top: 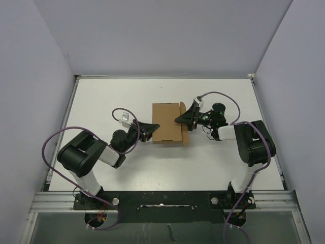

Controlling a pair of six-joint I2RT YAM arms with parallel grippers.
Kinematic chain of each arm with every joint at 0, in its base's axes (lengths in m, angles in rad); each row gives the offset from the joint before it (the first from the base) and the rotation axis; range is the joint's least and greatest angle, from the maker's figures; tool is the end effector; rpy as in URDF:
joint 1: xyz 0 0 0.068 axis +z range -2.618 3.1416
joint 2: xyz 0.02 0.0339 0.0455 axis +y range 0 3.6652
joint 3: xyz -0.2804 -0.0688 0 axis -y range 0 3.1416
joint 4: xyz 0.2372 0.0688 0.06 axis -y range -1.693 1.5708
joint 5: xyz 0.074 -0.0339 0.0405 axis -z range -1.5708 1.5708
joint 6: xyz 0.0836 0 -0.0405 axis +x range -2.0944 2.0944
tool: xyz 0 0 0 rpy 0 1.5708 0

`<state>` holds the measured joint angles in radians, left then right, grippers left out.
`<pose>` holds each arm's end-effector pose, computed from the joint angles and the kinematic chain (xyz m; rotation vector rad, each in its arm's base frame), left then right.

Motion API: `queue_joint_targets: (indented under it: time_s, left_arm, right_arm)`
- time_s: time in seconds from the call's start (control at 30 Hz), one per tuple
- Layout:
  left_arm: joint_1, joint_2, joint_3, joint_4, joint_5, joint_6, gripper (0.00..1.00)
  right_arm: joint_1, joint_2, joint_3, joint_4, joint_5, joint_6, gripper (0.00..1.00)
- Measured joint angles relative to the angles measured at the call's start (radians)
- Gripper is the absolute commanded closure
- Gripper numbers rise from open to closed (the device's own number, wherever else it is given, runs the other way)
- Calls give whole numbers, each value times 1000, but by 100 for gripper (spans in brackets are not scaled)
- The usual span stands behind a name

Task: Fold the paper box

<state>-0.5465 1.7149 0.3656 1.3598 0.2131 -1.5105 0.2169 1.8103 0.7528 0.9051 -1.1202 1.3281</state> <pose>0.2699 -0.1848 0.1744 -0.6826 1.7374 -1.7088 0.3397 0.1519 0.1920 0.1325 2.1371 1.9760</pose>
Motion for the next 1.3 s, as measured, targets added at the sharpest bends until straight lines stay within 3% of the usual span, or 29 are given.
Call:
queue_joint_targets:
  time_s: [0.23, 0.43, 0.67, 0.8, 0.87, 0.9, 1.0, 1.07, 1.13, 1.3]
  left_arm:
    - [-15, 47, 30, 14, -1, -21, 75]
    - [-11, 47, 33, 29, -5, -25, 75]
    - [25, 47, 25, 32, -4, -33, 76]
    - [60, 47, -10, 34, 2, -35, 76]
    - [76, 46, -24, 33, 10, -35, 76]
    - [83, 46, -29, 32, 16, -35, 76]
    - [93, 45, -32, 29, 40, -28, 76]
    - [95, 45, -35, 26, 61, -21, 76]
    - [95, 45, -35, 25, 79, -17, 76]
    - [95, 63, -35, 36, 103, -15, 76]
  right_arm:
    - [13, -1, 0, -35, 4, -33, 16]
    - [-23, -42, 11, -269, 3, -251, 7]
    - [-138, -157, 11, -466, -47, -516, 5]
    - [-203, -282, 13, -661, -74, -761, 8]
    - [-229, -350, 25, -795, -74, -924, 16]
    - [-237, -384, 33, -858, -66, -1013, 24]
    - [-220, -491, 37, -970, -17, -1244, 71]
    - [-176, -546, 36, -988, 19, -1335, 94]
    - [-109, -554, 45, -996, 46, -1370, 100]
    - [13, -385, 118, -1045, 135, -1361, 100]
